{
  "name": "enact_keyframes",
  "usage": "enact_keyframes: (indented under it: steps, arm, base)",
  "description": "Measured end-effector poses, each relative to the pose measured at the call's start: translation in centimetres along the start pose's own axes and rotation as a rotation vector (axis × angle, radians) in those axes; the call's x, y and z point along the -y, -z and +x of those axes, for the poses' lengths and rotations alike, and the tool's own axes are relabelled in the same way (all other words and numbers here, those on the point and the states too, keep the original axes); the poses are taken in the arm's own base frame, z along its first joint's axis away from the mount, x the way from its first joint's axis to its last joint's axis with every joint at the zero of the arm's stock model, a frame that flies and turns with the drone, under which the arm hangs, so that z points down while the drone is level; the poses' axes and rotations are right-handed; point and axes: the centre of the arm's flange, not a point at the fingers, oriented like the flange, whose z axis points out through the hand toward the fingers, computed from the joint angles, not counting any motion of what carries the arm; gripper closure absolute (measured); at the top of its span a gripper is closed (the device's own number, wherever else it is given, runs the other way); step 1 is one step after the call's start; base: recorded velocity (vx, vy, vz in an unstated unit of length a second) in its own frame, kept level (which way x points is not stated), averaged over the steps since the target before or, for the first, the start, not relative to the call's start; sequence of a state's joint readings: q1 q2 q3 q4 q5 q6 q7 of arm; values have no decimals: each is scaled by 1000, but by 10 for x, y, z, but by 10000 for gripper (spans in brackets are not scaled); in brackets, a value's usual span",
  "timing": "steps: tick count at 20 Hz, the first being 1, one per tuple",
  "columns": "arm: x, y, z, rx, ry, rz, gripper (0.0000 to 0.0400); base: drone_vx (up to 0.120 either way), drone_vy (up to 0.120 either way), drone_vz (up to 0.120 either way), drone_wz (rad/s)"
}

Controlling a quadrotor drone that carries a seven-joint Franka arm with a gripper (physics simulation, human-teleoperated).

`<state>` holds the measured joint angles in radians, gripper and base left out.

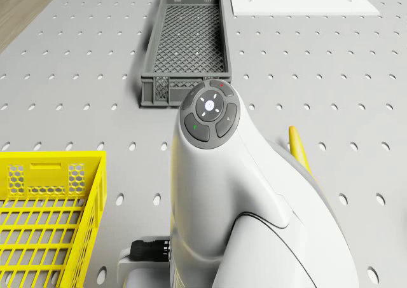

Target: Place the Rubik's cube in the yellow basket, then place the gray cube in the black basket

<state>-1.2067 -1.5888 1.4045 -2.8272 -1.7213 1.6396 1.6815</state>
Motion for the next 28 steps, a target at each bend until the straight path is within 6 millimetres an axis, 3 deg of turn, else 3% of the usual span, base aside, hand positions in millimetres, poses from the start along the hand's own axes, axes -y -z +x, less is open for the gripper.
enact_keyframes:
  steps: [3, 11, 19, 28]
  arm:
    - [0, 0, 0, 0, 0, 0, 0]
    - [0, 0, 0, 0, 0, 0, 0]
    - [0, 0, 0, 0, 0, 0, 0]
    - [0, -18, 0, 0, 0, 0, 0]
  base:
    - [53, -93, 0, 0]
    - [110, 0, -30, 0]
    - [0, 0, -115, 0]
    - [0, 0, -4, 0]
